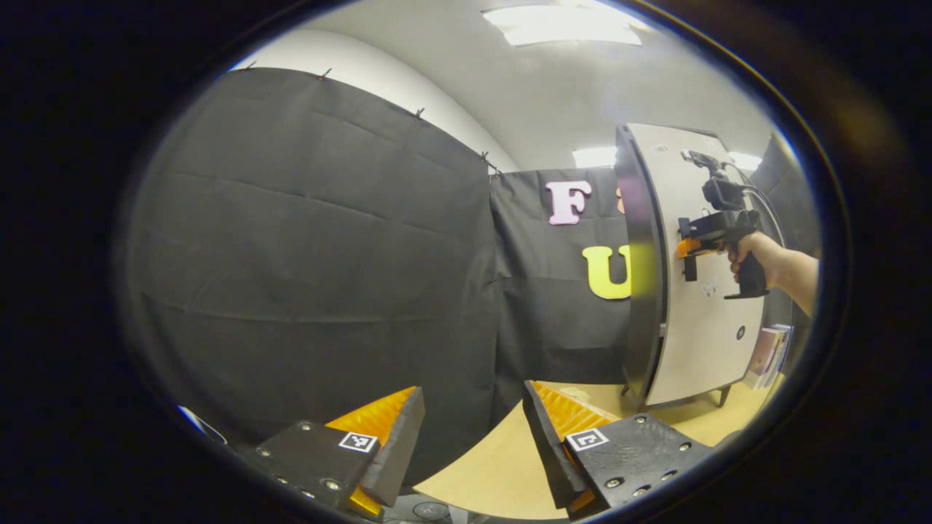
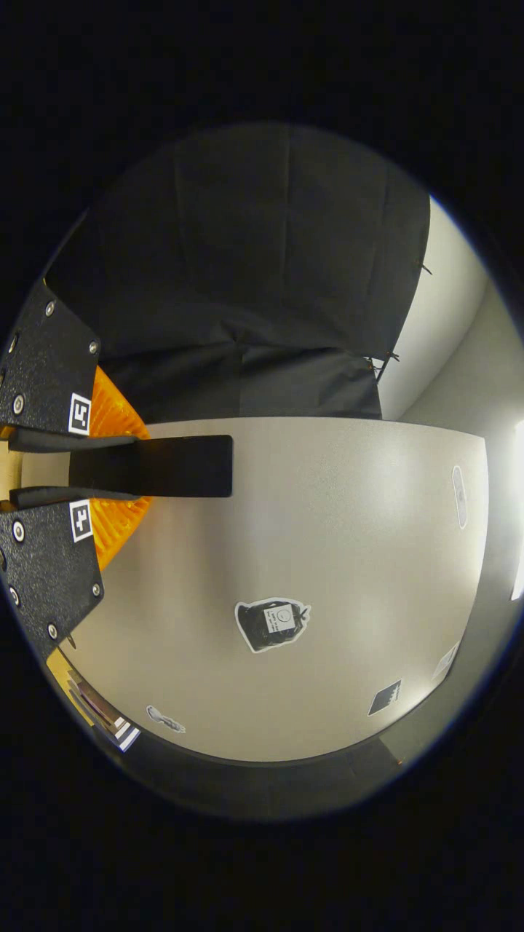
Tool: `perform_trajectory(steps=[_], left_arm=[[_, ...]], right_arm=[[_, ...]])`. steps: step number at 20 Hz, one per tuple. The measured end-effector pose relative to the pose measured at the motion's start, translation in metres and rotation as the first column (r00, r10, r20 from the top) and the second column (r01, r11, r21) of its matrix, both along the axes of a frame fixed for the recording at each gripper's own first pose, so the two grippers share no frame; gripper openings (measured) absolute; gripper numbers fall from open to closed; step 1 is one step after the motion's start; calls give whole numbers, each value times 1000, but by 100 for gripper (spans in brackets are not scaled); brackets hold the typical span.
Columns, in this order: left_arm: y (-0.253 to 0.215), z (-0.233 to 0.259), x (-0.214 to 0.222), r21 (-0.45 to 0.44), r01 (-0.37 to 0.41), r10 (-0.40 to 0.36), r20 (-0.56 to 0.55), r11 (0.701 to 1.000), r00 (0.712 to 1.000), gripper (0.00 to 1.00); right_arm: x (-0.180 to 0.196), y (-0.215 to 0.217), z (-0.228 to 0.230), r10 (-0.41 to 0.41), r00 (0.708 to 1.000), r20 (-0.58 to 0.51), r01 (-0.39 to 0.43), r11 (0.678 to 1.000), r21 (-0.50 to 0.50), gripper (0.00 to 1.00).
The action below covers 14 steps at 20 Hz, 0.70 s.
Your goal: Open the cabinet door with the right hand, grasp the bottle in the cabinet with the left hand and place it on the coaster, then close the cabinet door with the right hand.
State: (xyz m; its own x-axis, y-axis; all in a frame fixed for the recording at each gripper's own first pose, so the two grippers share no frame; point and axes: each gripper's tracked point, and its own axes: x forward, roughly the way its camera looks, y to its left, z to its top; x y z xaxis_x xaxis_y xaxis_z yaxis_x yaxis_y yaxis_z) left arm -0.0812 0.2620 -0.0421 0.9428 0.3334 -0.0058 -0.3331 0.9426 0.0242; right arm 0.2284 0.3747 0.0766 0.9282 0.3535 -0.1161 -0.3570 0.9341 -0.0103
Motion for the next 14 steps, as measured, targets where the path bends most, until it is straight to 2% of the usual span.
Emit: perform_trajectory(steps=[9, 10, 11, 14], left_arm=[[-42, 4, 30, 13, 121, -121, 9, 993, 993, 78], [-46, 5, 35, 13, 135, -135, 10, 991, 991, 84], [-53, 4, 38, 14, 148, -148, 10, 989, 989, 78], [-65, 6, 49, 14, 178, -178, 17, 984, 984, 78]], right_arm=[[-10, -6, 0, 71, 997, -6, -71, 997, 7, 18], [-11, -7, 1, 74, 997, -8, -74, 997, 8, 18], [-11, -9, 0, 78, 997, -10, -78, 997, 9, 18], [-13, -10, 1, 93, 996, -11, -93, 996, 10, 18]])
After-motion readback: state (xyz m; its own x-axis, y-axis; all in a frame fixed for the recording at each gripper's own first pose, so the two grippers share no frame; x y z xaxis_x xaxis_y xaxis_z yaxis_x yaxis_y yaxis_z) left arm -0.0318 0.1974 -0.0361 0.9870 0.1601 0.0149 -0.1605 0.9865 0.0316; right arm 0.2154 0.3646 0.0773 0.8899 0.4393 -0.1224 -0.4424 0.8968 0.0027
